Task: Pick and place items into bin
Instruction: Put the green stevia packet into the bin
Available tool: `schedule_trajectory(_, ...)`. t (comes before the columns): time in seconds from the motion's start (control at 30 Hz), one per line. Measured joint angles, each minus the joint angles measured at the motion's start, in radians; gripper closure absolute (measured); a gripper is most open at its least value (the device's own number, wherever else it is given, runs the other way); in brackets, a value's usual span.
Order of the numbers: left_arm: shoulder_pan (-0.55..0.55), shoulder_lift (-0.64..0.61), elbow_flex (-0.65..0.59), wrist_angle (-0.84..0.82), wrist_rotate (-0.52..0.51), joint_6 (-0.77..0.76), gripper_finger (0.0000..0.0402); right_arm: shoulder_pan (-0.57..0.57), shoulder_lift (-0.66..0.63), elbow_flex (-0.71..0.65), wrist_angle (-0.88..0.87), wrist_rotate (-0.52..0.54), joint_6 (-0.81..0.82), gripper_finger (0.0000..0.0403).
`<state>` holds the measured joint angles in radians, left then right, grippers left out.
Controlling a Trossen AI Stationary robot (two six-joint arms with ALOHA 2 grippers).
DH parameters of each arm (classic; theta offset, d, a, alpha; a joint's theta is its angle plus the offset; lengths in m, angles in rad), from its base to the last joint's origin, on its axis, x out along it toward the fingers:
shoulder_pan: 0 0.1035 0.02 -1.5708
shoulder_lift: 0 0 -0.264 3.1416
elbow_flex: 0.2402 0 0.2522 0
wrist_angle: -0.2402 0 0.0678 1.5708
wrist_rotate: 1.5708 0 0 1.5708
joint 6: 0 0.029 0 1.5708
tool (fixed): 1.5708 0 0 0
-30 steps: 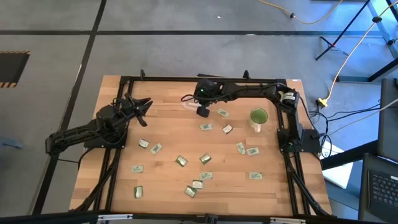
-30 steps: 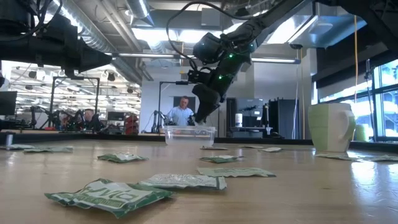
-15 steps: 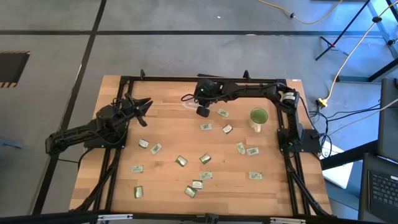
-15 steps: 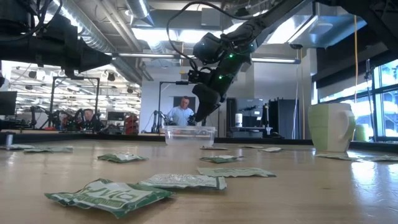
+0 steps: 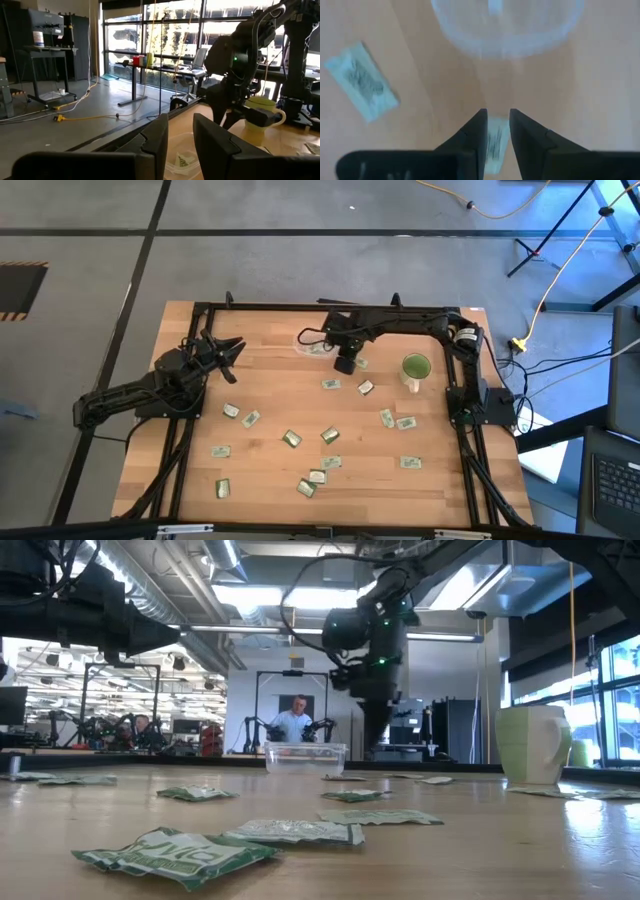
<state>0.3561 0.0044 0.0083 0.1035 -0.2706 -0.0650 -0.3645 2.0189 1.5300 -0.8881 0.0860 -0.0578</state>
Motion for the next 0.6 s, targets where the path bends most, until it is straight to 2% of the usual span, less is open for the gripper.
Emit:
schedule_trajectory(0.1, 0.0, 0.0, 0.0, 0.0, 0.0, 0.0, 0.0315, 0.0, -0.013, -0.019, -0.062, 0.0, 0.026, 0.0318)
schedule_trajectory(0.27, 0.0, 0.0, 0.0, -0.003, 0.001, 0.0, 0.0315, 0.001, -0.027, -0.048, -0.044, -0.005, 0.02, 0.0318)
schedule_trajectory(0.6, 0.0, 0.0, 0.0, -0.003, 0.001, 0.0, 0.0315, 0.0, -0.025, -0.173, 0.089, -0.008, -0.003, 0.0319)
